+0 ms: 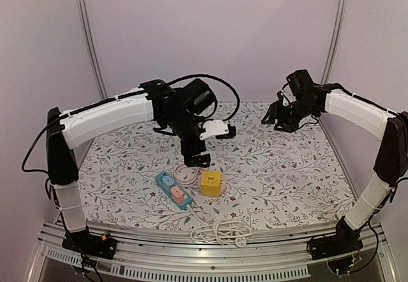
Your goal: Insert the plug
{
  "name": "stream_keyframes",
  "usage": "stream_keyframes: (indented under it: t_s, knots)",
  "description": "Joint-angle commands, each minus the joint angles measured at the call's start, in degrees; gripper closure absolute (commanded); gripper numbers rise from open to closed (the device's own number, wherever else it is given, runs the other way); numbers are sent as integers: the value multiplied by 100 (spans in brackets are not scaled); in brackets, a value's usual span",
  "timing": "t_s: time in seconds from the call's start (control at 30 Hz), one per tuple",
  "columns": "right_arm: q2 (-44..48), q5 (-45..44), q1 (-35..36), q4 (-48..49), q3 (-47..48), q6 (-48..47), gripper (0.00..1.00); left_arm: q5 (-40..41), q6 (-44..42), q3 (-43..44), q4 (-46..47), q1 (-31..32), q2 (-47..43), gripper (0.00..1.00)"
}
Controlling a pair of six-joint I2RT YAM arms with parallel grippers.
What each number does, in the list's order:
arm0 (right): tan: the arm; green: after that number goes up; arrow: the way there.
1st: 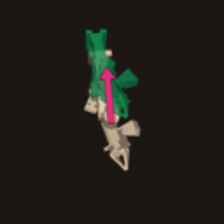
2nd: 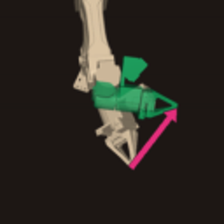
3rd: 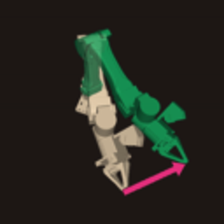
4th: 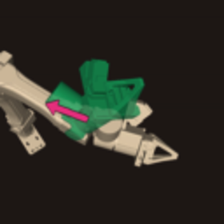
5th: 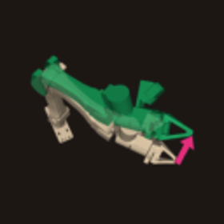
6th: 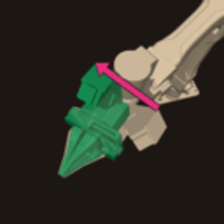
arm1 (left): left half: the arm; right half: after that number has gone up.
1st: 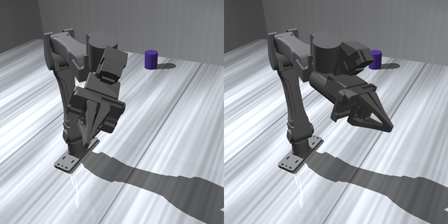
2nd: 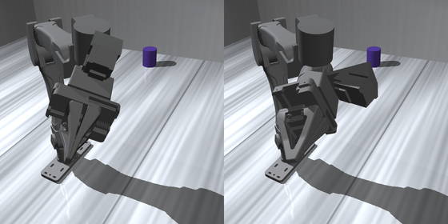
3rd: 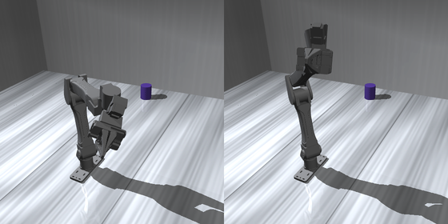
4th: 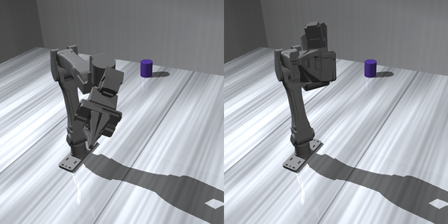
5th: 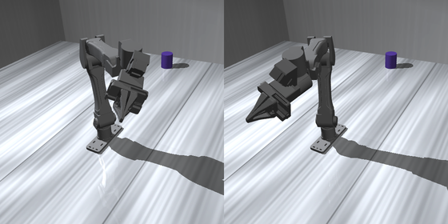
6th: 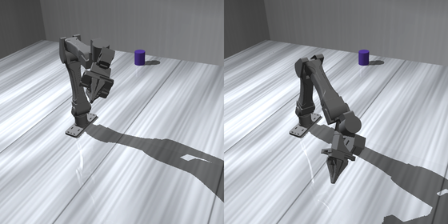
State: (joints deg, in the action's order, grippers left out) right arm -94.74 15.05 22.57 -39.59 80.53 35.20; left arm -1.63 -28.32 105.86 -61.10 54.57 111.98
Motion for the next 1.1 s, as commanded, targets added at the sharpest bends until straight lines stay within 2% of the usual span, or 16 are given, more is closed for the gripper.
stream_keyframes:
  t_s: [0.0, 0.2, 0.33, 0.5, 0.53, 0.7, 0.77, 0.9, 1.0, 1.07]
  knots:
    - [-169, -344, -59, 102, 568, -327, 42, 576, 376, 125, 55, -208, -696, 1]
    - [-209, -623, -78, 184, 1154, -684, 35, 1339, 782, 170, 223, -450, -1343, 1]
    - [-33, -357, -84, 546, 1222, -1049, 31, 1947, 1105, 13, 478, -604, -1733, 1]
    - [670, -310, -77, 1738, 534, -1407, 4, 2553, 1712, -282, 935, -825, -2195, 1]
    - [787, -307, -78, 1938, 393, -1460, 1, 2733, 1881, -354, 1047, -884, -2291, 1]
    - [1313, -245, -83, 2547, -54, -1633, 1, 3269, 2766, -668, 1396, -1274, -2678, 1]
    - [1440, -212, -81, 2650, -202, -1573, 1, 3408, 3157, -1172, 1795, -1517, -2986, 1]
    - [1586, -331, -80, 2765, -550, -1130, 1, 3429, 4598, -2452, 2811, -2164, -4044, 1]
    - [1744, -403, -78, 2818, -830, -719, 1, 3360, 5046, -3250, 3473, -2466, -4643, 1]
    - [1876, -457, -77, 2956, -1065, -507, 1, 3379, 5295, -3480, 3481, -2582, -4839, 1]
